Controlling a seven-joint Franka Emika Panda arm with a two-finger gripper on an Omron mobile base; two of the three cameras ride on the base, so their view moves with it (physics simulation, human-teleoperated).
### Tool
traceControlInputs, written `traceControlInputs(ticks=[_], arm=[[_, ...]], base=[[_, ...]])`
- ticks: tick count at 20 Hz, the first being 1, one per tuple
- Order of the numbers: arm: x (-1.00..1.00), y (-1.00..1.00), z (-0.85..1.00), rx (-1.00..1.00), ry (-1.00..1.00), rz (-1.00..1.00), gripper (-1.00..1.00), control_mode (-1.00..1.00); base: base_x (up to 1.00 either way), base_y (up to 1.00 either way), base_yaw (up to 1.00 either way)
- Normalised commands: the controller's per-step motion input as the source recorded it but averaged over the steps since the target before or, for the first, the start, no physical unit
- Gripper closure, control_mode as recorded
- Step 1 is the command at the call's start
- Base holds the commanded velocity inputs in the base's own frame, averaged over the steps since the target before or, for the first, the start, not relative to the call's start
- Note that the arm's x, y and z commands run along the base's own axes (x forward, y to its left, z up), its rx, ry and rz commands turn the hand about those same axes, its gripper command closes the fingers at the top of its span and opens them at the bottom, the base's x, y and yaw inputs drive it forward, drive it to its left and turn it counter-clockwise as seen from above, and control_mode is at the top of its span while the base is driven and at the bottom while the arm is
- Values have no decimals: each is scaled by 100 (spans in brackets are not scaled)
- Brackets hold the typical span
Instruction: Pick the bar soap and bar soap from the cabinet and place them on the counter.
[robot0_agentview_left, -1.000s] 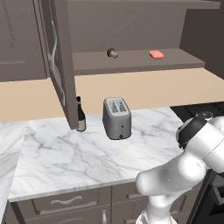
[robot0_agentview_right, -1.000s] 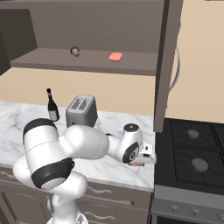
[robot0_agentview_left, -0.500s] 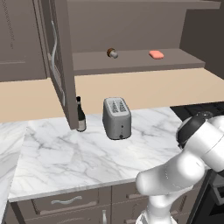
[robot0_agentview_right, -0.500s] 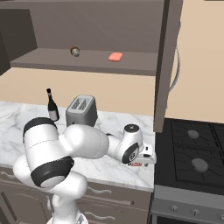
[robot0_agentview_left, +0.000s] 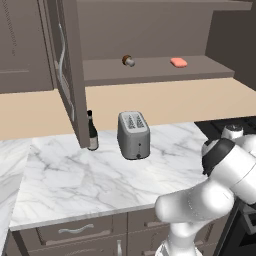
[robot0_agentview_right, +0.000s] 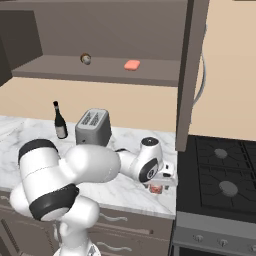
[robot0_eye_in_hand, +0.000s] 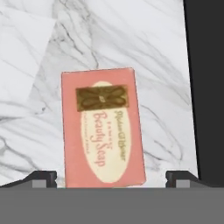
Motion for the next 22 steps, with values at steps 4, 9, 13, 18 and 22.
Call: traceControlInputs(ticks=[4, 9, 13, 18, 22], arm=[[-28, 10, 41, 0, 0, 0, -100, -100], [-22, 27, 39, 0, 0, 0, -100, -100], [-19, 32, 42, 0, 0, 0, -100, -100], [-19, 25, 45, 0, 0, -1, -100, -100], [-24, 18, 53, 0, 0, -2, -100, -100]], base=[[0, 0, 0], [0, 0, 0], [0, 0, 0], [0, 0, 0], [0, 0, 0]])
